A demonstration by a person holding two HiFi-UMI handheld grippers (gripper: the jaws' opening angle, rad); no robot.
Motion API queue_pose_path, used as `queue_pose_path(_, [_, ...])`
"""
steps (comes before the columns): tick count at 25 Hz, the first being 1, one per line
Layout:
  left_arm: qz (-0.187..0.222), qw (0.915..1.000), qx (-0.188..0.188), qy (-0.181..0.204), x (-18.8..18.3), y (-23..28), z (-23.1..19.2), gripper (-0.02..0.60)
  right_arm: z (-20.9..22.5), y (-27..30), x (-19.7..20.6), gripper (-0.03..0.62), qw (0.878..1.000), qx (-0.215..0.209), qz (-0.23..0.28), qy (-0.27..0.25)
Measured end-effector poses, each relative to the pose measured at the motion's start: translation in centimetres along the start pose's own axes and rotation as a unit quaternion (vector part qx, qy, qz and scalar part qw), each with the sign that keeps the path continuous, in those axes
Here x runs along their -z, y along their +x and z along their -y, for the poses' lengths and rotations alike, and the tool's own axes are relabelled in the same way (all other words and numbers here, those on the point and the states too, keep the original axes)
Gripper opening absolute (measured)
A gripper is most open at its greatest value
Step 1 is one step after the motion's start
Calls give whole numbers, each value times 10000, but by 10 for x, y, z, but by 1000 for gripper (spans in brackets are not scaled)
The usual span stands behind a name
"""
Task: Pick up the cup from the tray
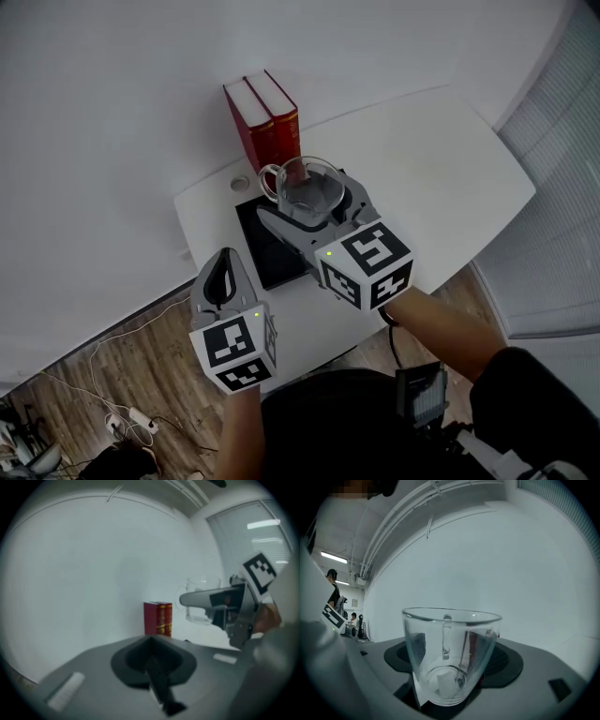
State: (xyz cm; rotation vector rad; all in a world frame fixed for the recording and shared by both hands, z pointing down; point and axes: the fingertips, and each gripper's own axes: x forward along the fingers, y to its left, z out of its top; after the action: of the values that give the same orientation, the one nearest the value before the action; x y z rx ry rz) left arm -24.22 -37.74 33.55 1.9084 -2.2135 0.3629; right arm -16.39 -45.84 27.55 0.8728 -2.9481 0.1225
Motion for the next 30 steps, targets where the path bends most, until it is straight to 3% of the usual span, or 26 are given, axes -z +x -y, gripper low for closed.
queue_pose_path(17, [257, 9986, 445, 91, -32, -1, 38, 3, 8, -50, -43, 405, 9992, 90, 392, 87])
queue_pose_path(30, [359, 9982, 469, 87, -39, -17, 53, 3, 6, -79, -57, 405, 9985, 93, 530, 74])
